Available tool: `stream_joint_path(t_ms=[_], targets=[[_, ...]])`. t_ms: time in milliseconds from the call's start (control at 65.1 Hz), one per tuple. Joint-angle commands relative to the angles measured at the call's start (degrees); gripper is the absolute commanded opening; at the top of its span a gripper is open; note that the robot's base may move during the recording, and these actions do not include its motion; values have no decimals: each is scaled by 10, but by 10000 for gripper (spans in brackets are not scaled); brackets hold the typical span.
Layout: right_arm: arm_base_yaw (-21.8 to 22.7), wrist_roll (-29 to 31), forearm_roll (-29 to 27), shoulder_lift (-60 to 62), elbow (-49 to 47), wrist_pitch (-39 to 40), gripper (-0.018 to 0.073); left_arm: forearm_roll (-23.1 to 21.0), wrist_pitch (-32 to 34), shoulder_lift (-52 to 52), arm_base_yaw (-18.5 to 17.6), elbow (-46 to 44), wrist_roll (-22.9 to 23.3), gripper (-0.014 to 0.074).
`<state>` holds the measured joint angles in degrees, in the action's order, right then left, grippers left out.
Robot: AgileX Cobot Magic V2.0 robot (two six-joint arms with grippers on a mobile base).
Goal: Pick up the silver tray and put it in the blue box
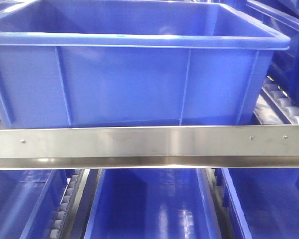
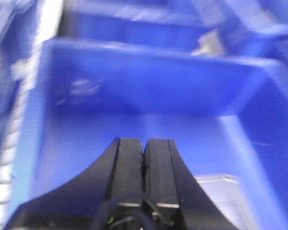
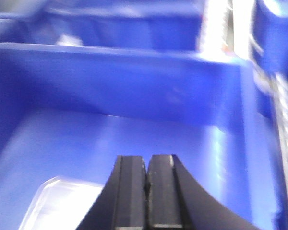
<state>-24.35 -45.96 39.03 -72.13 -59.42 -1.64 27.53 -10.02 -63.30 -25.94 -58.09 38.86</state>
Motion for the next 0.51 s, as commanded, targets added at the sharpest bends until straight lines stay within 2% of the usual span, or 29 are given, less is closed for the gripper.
stream_joint_path(t_ms=[0, 123, 246, 491], targets=[[2, 6, 35, 71, 59, 132, 52, 7, 94, 68, -2, 51, -1, -104], [2, 6, 75, 172, 185, 173, 52, 31, 142, 167, -2, 173, -1, -104], [2, 6, 79, 290, 293, 172, 52, 53, 148, 285, -2, 277, -1, -104], [2, 6, 79, 482, 414, 171, 52, 53, 152, 499, -2, 412, -1, -104]])
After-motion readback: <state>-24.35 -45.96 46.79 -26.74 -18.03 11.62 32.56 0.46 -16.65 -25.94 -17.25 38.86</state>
